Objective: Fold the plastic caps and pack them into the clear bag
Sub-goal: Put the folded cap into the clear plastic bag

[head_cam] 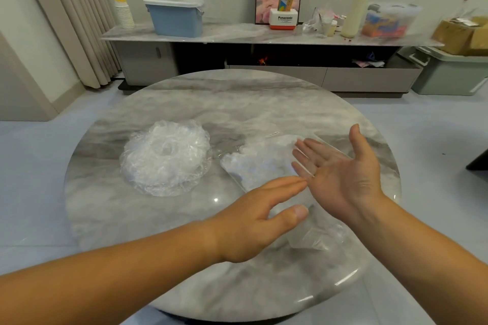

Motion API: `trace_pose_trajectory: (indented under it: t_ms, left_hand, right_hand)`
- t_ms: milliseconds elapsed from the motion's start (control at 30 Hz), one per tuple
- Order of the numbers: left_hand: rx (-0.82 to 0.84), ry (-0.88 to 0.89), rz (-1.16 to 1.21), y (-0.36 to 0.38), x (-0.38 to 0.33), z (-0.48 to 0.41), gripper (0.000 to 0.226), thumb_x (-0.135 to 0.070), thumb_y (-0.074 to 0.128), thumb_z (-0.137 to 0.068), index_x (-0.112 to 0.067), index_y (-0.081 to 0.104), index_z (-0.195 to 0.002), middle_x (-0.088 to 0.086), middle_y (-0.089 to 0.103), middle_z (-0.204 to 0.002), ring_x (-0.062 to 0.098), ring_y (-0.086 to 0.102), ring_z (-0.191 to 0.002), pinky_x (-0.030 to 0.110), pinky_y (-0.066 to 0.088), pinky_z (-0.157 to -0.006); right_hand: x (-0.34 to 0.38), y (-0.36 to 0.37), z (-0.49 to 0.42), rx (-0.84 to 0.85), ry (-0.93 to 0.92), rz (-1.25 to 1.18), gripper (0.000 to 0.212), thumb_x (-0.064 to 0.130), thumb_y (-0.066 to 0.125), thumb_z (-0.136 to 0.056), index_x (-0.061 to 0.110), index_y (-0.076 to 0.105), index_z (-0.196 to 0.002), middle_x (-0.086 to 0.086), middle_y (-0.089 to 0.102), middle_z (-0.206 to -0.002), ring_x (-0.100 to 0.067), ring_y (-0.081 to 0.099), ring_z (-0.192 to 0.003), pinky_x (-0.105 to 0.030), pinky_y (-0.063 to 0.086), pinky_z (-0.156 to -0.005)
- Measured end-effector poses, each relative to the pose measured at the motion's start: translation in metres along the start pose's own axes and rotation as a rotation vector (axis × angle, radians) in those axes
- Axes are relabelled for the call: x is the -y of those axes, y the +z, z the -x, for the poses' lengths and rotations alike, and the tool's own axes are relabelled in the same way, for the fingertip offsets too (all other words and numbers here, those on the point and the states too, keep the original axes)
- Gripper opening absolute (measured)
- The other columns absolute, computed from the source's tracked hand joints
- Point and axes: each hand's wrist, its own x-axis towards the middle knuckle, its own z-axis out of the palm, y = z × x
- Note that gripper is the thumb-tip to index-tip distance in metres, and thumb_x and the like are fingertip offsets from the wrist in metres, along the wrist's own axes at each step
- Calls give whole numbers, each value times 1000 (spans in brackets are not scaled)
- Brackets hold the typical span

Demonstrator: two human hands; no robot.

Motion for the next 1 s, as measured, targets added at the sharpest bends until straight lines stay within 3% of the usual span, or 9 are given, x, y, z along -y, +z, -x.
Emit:
trace_pose_trajectory:
  t_ms: [200, 333, 467, 567, 700, 767, 867, 933, 1000]
  left_hand:
    - [11, -4, -2, 0, 3, 2, 58, -48, 42, -101, -30, 33, -155, -25, 25, -160, -20, 15, -141, 5, 13, -114]
    - [15, -20, -28, -4, 8, 3, 59, -51, 42, -101, -33, 31, -156, -26, 22, -160, -22, 12, -140, 2, 10, -111]
    - [39, -29, -57, -3, 14, 1, 65, -56, 41, -98, -34, 26, -157, -25, 17, -163, -19, 7, -143, 18, 10, -121]
    - [43, -18, -83, -2, 16, -3, 67, -58, 39, -97, -34, 24, -158, -25, 15, -163, -18, 3, -144, 29, 8, -126]
    - [63, 11, -79, -5, 16, -8, 63, -59, 34, -98, -40, 22, -157, -25, 13, -164, -15, -5, -146, 39, -6, -126]
    - [16, 24, -49, -13, 17, -5, 58, -59, 32, -98, -48, 23, -154, -25, 14, -163, -14, -3, -146, 36, -5, -125]
    - [-138, 9, 34, -33, 25, 9, 46, -53, 35, -100, -57, 29, -146, -31, 27, -157, -14, 17, -144, 22, 16, -119]
    - [-280, -31, -24, -48, 37, 19, 39, -49, 38, -101, -50, 45, -140, -27, 43, -148, -12, 33, -137, 18, 27, -113]
    - [-392, -137, -215, -64, 59, 25, 35, -41, 40, -105, -34, 58, -135, -17, 50, -146, -2, 41, -136, 16, 28, -114]
  right_hand:
    - [-4, 7, -9, 62, 53, 27, 96, 78, 45, -87, 1, 48, -145, -16, 60, -140, -28, 49, -137, -46, 37, -115]
    - [-3, 4, -2, 48, 10, -5, 78, 63, 53, -92, 4, 50, -142, -16, 61, -139, -32, 58, -129, -45, 45, -109]
    - [-2, -11, 17, -26, -9, 6, 65, 50, 58, -94, 5, 52, -140, -16, 62, -136, -37, 61, -124, -46, 44, -111]
    - [-2, -20, 32, -101, -55, 158, 55, 46, 52, -99, 1, 58, -129, -18, 70, -124, -34, 68, -116, -46, 49, -105]
    - [-4, -13, 51, -178, -231, 414, 39, 36, 46, -104, 4, 66, -97, -14, 74, -88, -30, 72, -92, -41, 55, -79]
    - [-7, -2, 59, -122, -300, 469, 35, 29, 46, -105, 5, 66, -90, -13, 70, -79, -30, 70, -82, -40, 54, -71]
    - [-23, 16, 69, 74, -335, 572, 30, 23, 51, -101, 6, 70, -85, -17, 72, -84, -35, 71, -83, -42, 57, -70]
    - [-42, 28, 75, 259, -311, 641, 28, 31, 54, -93, 13, 75, -86, -17, 74, -95, -33, 73, -93, -42, 59, -78]
    - [-63, 38, 83, 397, -214, 804, 30, 44, 57, -89, 22, 77, -97, -5, 75, -108, -20, 70, -107, -34, 57, -91]
